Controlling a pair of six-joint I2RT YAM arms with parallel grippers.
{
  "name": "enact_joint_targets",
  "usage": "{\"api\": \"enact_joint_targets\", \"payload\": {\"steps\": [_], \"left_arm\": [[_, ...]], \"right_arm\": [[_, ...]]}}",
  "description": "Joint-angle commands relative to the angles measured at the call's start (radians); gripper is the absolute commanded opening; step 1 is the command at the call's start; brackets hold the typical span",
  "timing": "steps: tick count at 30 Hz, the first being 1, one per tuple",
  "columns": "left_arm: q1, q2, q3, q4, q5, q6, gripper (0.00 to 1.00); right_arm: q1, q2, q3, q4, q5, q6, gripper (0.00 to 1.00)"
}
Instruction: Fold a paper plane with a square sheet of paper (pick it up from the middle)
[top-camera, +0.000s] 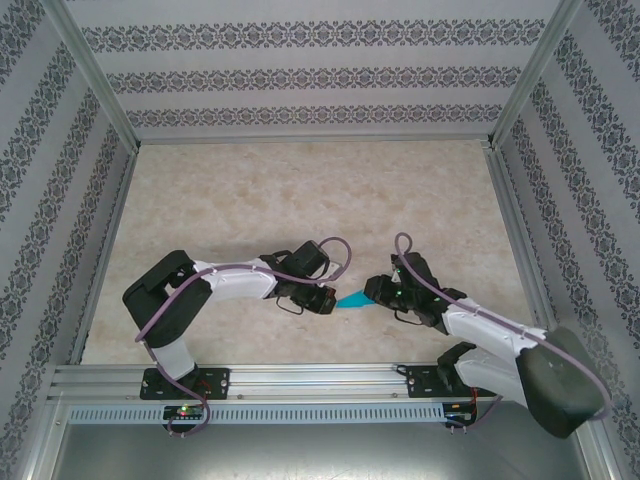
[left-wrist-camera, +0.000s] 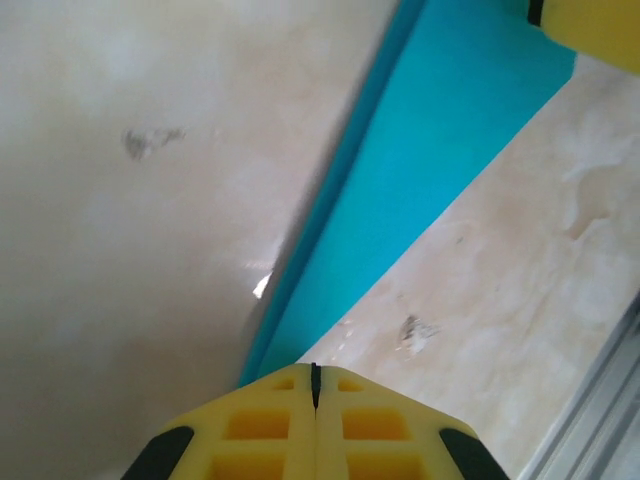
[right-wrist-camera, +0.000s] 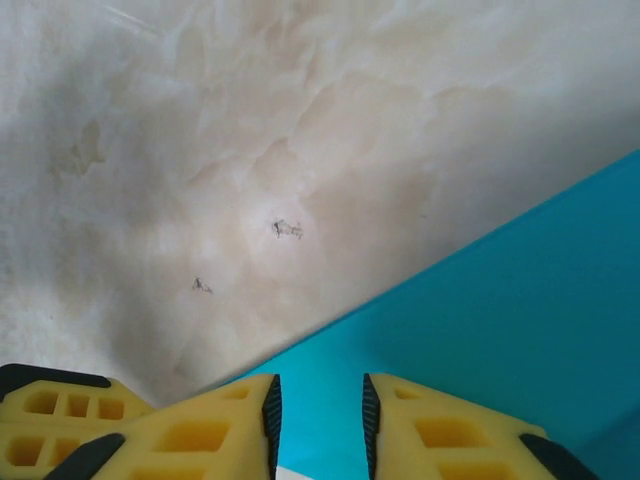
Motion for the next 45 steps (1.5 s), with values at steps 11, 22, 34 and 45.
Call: {"api": "enact_joint_targets", "payload": {"steps": [11,22,34,45], "left_arm": [[-0.034,0.014,0.189,-0.17,-0.113,0.211,0.44],[-0.128,0.161,0.334,-0.237,-0.294,0.327,0.48],[-0.19,0.268,0.441,-0.321,-0.402,0.376,0.48],[-0.203,0.252,0.437,-0.323,-0.475,0.372,0.41]], "right_arm": [[-0.262,-0.16,0.124,-0.332,-0.214,-0.174,0.46],[-0.419,-0.135,0.154,-0.4,-0.307,-0.238,0.55],[-0.505,-0.107,0.148,-0.425,-0.349,-0.291,0.57],[-0.531,-0.093,0.136,-0.405,-0.374,-0.292,0.57]]}}
